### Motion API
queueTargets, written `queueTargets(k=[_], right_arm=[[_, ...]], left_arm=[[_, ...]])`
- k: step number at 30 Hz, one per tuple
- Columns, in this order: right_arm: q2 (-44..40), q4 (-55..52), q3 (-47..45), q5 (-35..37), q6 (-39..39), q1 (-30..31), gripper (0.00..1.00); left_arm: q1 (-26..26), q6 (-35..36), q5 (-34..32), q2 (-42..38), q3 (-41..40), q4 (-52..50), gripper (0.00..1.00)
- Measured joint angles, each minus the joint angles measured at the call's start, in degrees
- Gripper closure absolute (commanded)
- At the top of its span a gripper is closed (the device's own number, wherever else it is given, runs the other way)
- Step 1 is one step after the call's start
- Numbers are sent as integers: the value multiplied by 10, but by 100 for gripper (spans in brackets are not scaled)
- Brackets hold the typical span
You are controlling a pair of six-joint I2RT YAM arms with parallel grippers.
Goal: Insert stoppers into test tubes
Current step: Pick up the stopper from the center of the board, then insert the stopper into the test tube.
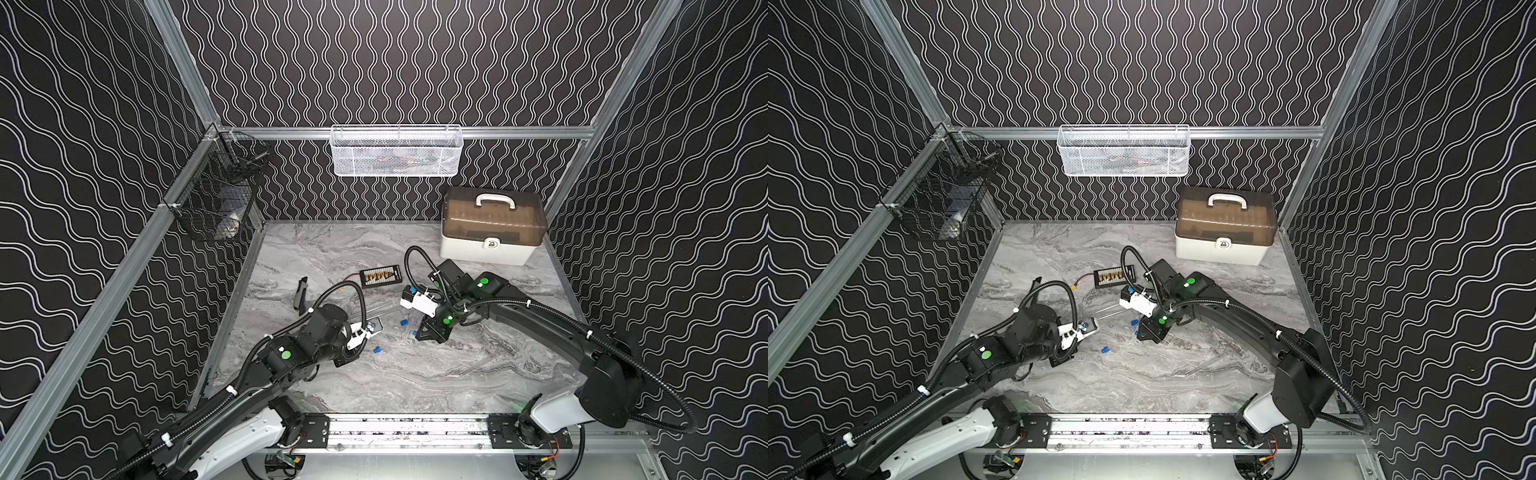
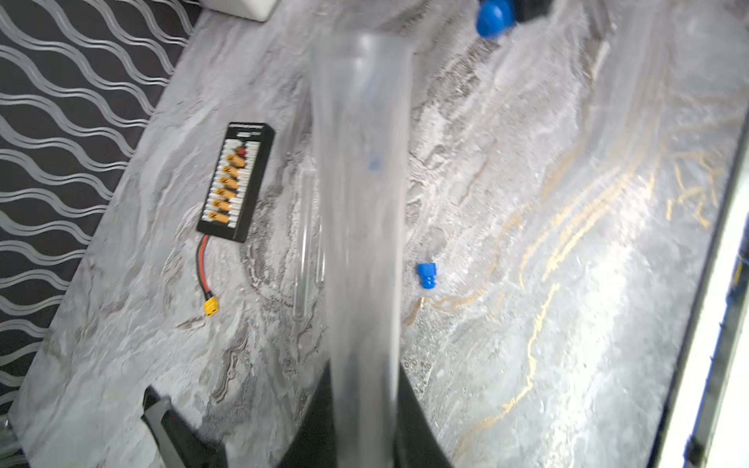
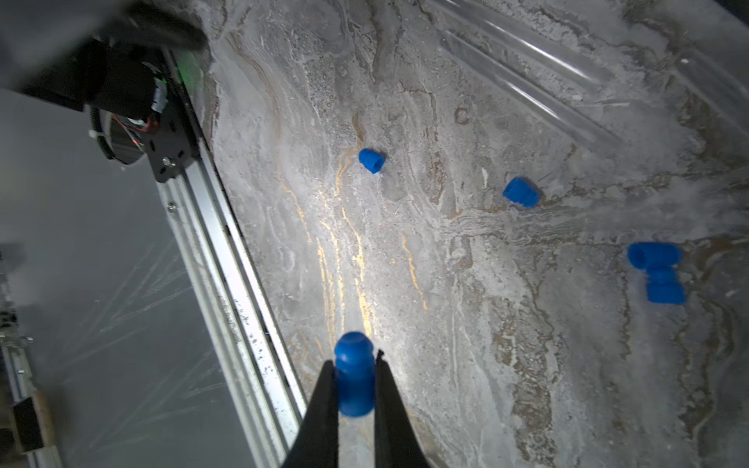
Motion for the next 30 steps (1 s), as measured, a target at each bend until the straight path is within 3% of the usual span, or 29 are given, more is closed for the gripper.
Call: queueTargets(k=[14,30], right_arm=[[47,-78,94,-104,48,23,92],[85,-89,126,-131,52,48,92]], left_arm=[[-4,186,56,-8,-21,1,100],[-4,209,34,14,-17,16,100]])
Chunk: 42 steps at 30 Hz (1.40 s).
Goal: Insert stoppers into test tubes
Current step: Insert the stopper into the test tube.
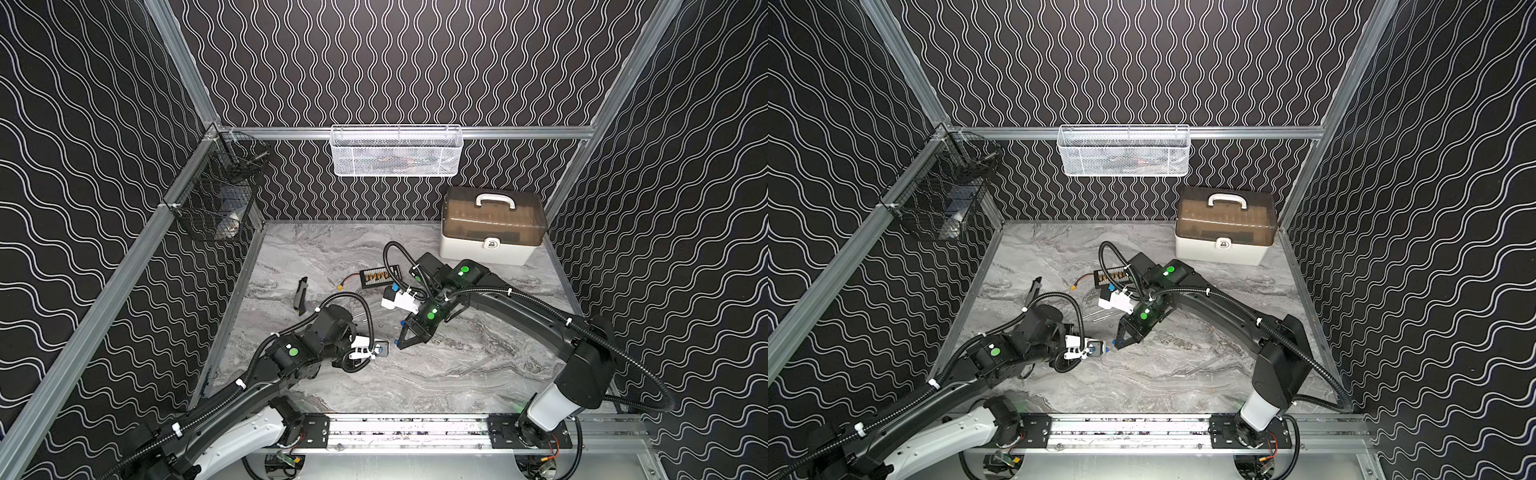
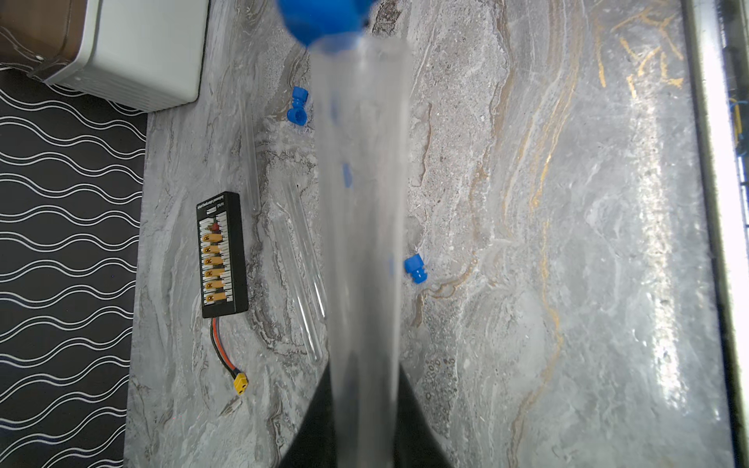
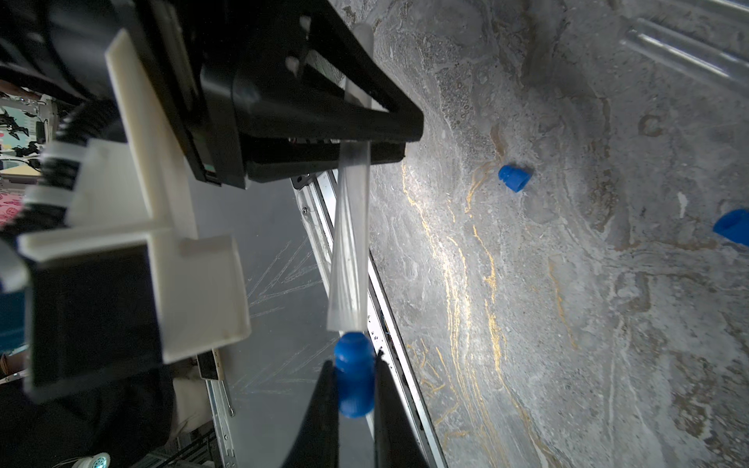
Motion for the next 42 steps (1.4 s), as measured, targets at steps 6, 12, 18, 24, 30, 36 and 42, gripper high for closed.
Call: queueTargets(k=[6,12,18,24,30,36,42], right_arm=[[7,-3,3,-2,0,4,93],[21,-10,14,-5,0,7,95],[40,-28,33,-9,0,15,97],[70,-68,69,-7,0,27,100],[98,-87,100,0,2,34,100],[109,-89,112,2,5,34,100],[99,-66,94,7,22,34,95]], left_arm=[[0,0,-3,0,3,-1,100],[0,-1,-4,1,7,-9,100],[-6,34,-15,1,26,-43,100],[-23,94,-43,1,36,-56,100],[-26,125,-59,2,36,-58,100],[-26,121,-68,3,34,-56,100],[-26,104,-64,3,24,-51,100]])
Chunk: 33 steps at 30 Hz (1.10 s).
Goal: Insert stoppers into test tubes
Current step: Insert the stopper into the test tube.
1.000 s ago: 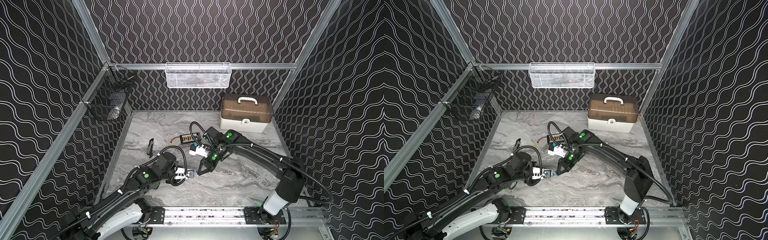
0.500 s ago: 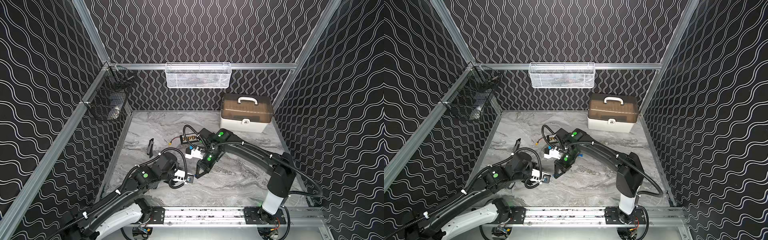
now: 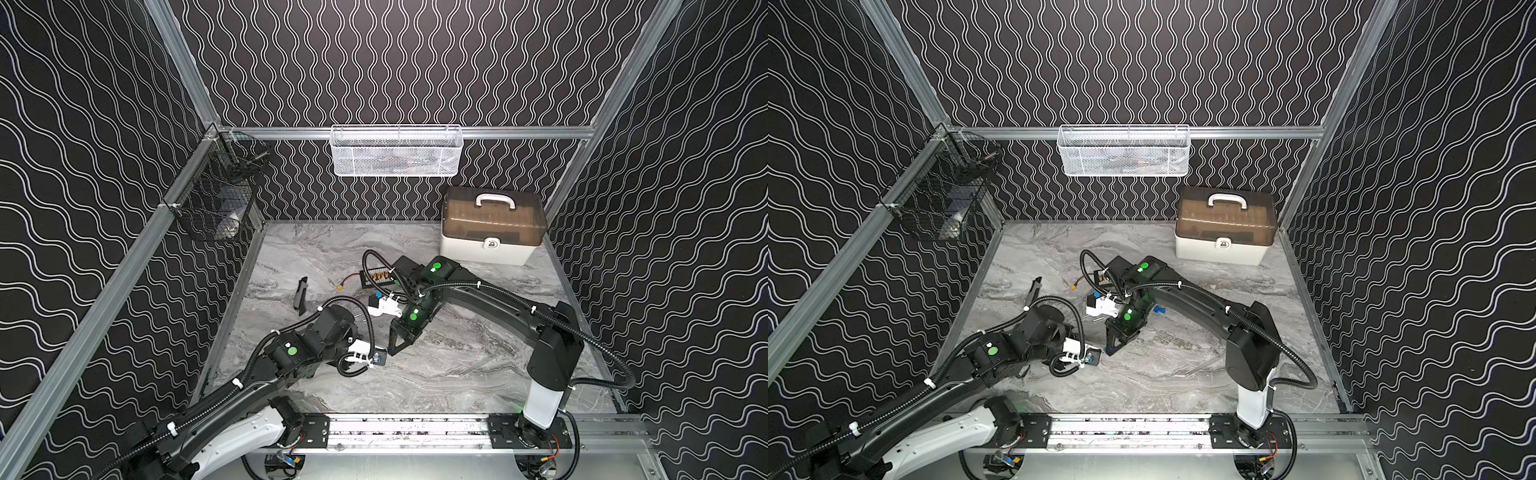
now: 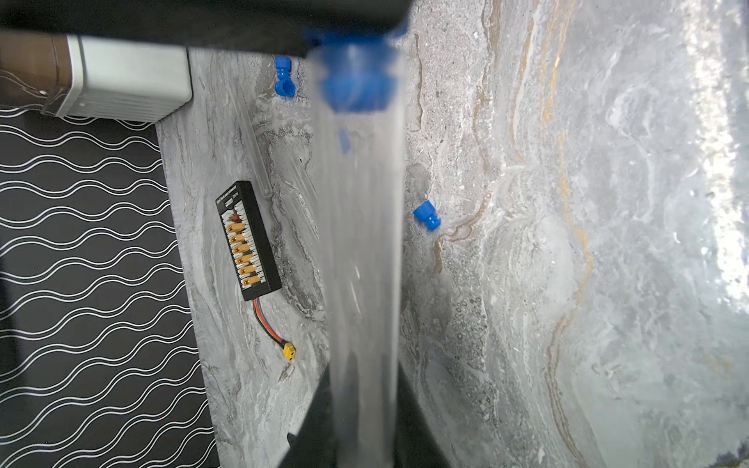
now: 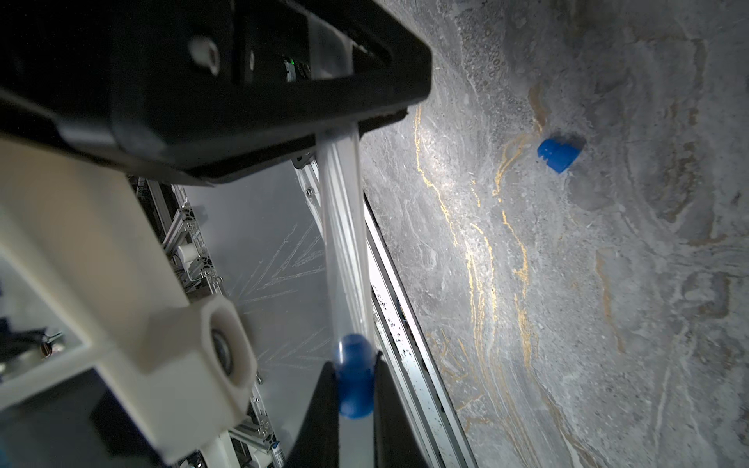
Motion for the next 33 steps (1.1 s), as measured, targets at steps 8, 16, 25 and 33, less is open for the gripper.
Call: queueTargets(k=[8,16,25,33], right_arm=[[-39,69,-41,14,12,-2,72],[-129,183,-106,14,13,-35,47],[-326,214,-240,107,0,-54,49],[-478,281,-390,193,-173,23,52]], left_arm=[[-1,-13,23,0,-12,30,100],[-3,-13,70,2,-21,57,100],[4,-104,91,19,-27,59,100],[8,-233,138,41,-20,57,100]])
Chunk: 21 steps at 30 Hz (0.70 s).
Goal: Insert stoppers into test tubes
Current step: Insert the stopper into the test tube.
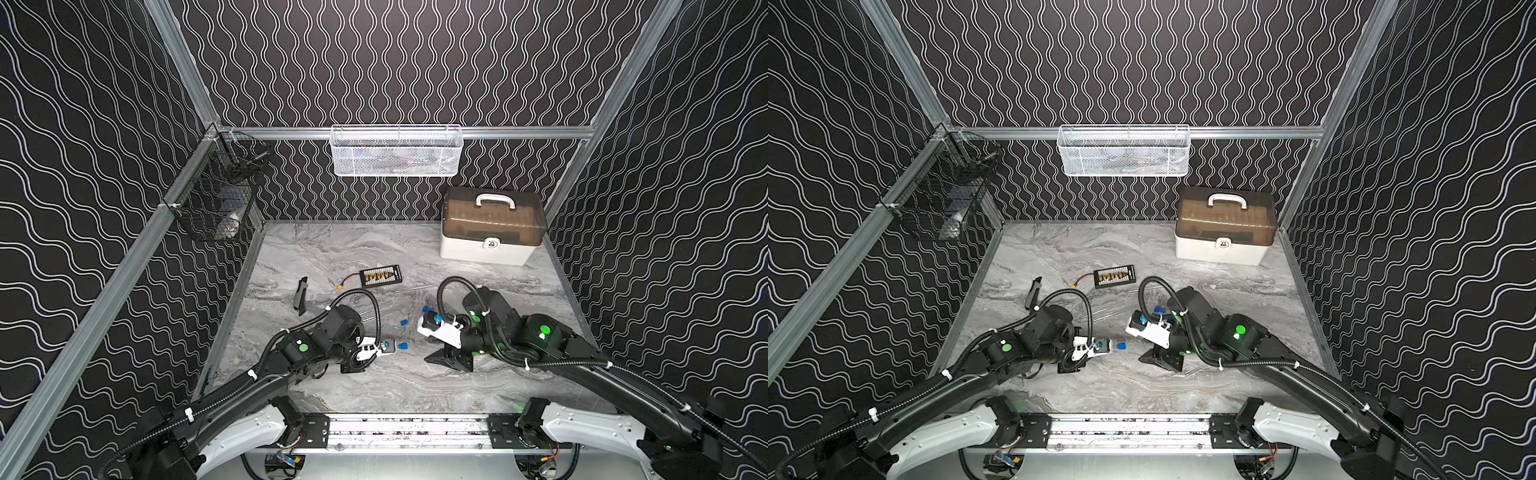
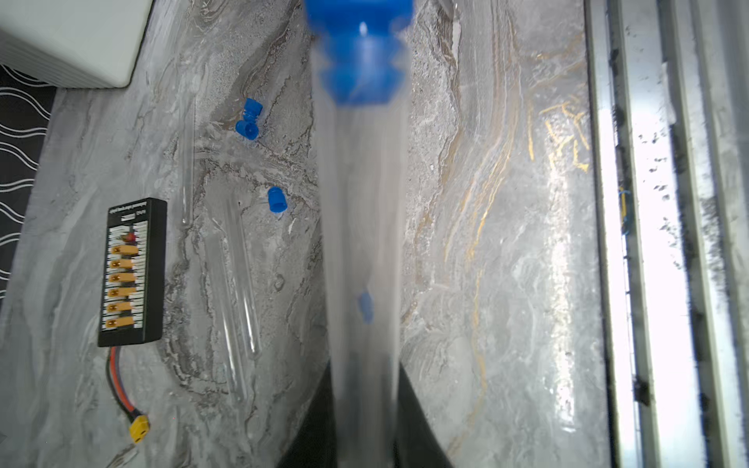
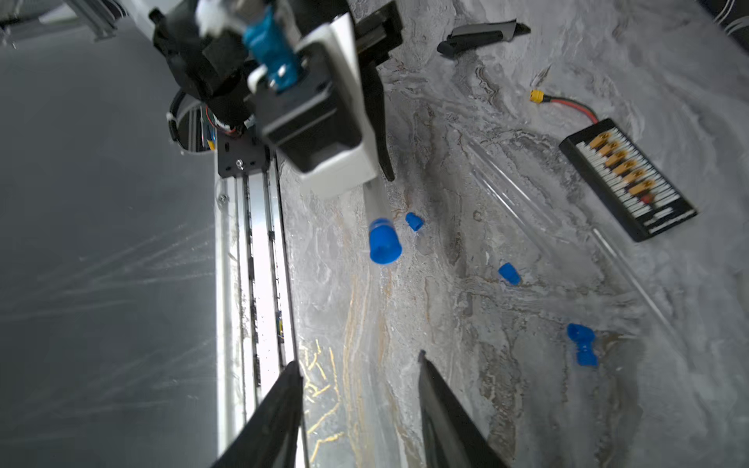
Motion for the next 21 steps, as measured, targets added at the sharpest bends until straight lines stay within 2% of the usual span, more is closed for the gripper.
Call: queueTargets(k=[4,10,21], right_arm=[[-1,35,-15,14,-78,15,48],[32,73,-7,27,-148,30,45],[68,101,13,26,-199,45,61]], left_arm=[[0,-34,18,-9,0,3,100],[0,-35,36,-9,12,3,100],[0,-30,46,-9,17,-2,100]])
